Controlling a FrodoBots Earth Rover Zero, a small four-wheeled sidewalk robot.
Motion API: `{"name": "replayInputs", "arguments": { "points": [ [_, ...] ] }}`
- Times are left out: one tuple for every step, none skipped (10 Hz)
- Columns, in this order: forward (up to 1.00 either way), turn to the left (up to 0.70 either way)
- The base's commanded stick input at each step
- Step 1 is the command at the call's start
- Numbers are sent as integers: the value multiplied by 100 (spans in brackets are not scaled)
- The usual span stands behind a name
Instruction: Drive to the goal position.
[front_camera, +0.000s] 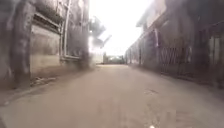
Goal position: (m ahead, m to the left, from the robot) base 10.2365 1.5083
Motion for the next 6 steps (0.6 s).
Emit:
{"name": "replayInputs", "arguments": {
  "points": [
    [70,1],
    [70,2],
    [70,1],
    [70,2],
    [70,2],
    [70,0]
  ]
}}
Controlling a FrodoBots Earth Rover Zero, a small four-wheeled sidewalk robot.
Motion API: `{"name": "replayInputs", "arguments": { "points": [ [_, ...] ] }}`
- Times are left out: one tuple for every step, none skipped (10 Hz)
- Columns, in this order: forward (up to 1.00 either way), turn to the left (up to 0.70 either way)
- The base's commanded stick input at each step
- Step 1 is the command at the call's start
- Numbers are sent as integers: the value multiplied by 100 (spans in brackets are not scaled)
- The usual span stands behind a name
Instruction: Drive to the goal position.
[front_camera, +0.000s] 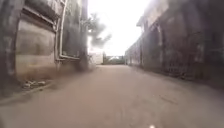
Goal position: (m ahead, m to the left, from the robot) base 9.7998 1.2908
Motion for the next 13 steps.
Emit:
{"name": "replayInputs", "arguments": {
  "points": [
    [70,0],
    [70,0],
    [70,0],
    [70,0],
    [70,0],
    [70,0],
    [70,0],
    [70,1],
    [70,2],
    [70,2],
    [70,2],
    [70,2],
    [70,2]
  ]
}}
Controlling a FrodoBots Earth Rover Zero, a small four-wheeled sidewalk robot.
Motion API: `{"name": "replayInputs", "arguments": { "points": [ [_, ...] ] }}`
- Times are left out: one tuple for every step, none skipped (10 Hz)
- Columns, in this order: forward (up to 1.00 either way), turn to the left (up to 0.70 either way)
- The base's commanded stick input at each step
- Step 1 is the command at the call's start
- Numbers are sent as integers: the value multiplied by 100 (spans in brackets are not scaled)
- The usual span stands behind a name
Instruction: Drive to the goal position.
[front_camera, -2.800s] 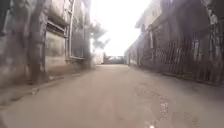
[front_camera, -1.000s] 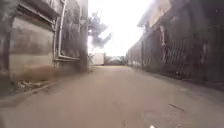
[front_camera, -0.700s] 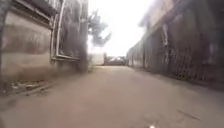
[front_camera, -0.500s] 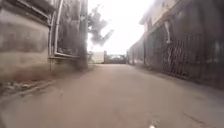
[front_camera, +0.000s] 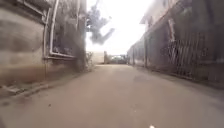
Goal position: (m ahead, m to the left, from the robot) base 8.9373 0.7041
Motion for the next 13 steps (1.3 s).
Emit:
{"name": "replayInputs", "arguments": {
  "points": [
    [70,2],
    [70,1],
    [70,0],
    [70,0],
    [70,0],
    [70,0],
    [70,0],
    [70,0],
    [70,0],
    [70,0],
    [70,0],
    [70,0],
    [70,0]
  ]
}}
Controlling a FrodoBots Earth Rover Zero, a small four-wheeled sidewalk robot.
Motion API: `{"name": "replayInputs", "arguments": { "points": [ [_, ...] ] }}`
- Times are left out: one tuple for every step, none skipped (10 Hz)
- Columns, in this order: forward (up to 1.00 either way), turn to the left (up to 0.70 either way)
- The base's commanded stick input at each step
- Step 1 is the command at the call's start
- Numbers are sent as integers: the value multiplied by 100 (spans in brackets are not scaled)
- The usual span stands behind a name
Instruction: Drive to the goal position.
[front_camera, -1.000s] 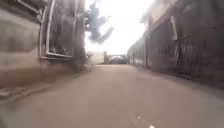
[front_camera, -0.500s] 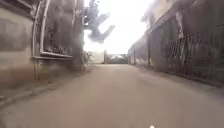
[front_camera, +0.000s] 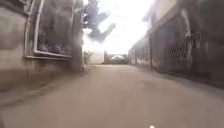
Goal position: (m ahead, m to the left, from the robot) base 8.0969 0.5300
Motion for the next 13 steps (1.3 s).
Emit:
{"name": "replayInputs", "arguments": {
  "points": [
    [70,0],
    [70,0],
    [70,0],
    [70,0],
    [70,0],
    [70,0],
    [70,0],
    [70,0],
    [70,0],
    [70,0],
    [70,0],
    [70,0],
    [70,1]
  ]
}}
